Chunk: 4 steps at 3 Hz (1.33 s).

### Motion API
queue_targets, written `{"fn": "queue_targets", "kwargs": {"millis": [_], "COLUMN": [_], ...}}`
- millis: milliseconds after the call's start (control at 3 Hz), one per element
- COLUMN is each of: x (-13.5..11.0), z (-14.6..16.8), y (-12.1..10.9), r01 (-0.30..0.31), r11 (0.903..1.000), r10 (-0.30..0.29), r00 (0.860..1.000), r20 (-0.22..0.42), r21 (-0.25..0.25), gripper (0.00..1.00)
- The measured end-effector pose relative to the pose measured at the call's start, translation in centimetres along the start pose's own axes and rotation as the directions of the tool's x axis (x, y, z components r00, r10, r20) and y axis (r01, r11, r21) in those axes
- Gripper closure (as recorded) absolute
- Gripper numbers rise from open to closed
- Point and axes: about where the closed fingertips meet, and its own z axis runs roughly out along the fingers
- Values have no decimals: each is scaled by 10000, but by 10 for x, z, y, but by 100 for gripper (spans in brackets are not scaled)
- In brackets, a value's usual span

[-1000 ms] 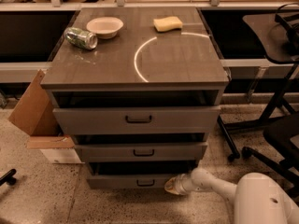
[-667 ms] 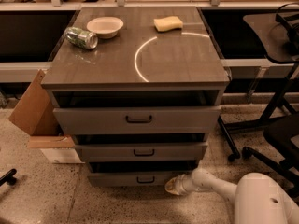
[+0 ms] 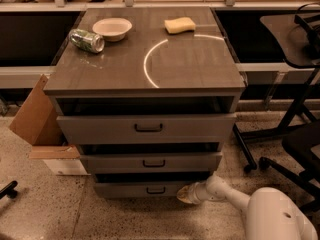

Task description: Close bottom drawer

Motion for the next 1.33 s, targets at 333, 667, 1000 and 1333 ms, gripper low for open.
{"fn": "queue_targets", "kwargs": {"millis": [333,667,1000,1333], "x": [1,-4,-3,-3], "z": [5,8,7,7], "y": [-9,-16,-15,-15], "r01": [-50,39,58,60], "r11": [10000,10000,10000,10000], "r10": [50,-39,-57,-59], "r00": [9999,9999,9999,9999], "r20": [101,107,104,105], "r21": [-20,-56,-76,-78], "gripper": [100,100,100,100]}}
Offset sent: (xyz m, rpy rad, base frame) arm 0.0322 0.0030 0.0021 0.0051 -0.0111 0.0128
